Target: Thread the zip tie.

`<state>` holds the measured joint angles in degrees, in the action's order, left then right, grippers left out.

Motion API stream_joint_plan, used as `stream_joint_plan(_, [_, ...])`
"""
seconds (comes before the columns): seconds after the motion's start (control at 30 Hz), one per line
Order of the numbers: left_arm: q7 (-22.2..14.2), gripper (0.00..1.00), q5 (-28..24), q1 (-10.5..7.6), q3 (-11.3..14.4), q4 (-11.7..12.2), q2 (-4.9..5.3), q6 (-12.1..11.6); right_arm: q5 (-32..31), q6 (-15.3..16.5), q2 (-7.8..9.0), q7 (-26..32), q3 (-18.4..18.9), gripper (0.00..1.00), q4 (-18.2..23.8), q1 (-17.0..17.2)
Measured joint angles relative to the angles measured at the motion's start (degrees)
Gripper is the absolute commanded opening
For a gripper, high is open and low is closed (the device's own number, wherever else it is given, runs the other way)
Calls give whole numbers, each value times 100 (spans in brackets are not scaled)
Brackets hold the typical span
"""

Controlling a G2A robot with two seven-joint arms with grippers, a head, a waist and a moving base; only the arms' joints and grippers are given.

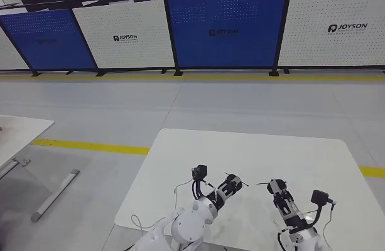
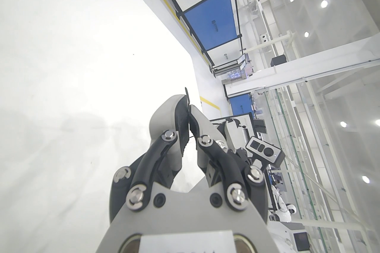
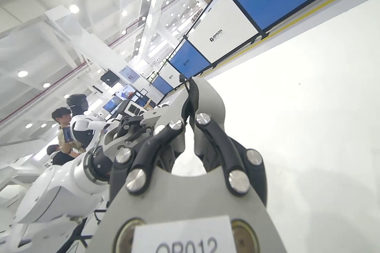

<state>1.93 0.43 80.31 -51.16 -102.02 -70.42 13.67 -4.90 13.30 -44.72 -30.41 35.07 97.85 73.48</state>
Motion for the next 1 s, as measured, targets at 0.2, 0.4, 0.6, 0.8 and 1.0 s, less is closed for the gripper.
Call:
stream_joint_plan(0.2, [0,0,0,0,0,0,0,0,646,218,-88,474,241,0,-78,146])
stream_joint_plan(0.4, [0,0,0,0,0,0,0,0,1130,486,-176,989,366,0,-132,187])
stream_joint_plan(0.6, [0,0,0,0,0,0,0,0,1119,479,-174,980,365,0,-133,185])
stream_joint_plan(0.8, [0,0,0,0,0,0,0,0,848,74,-240,900,482,0,-58,269])
stream_joint_plan(1.0, [0,0,0,0,0,0,0,0,814,17,-320,1037,603,0,22,368])
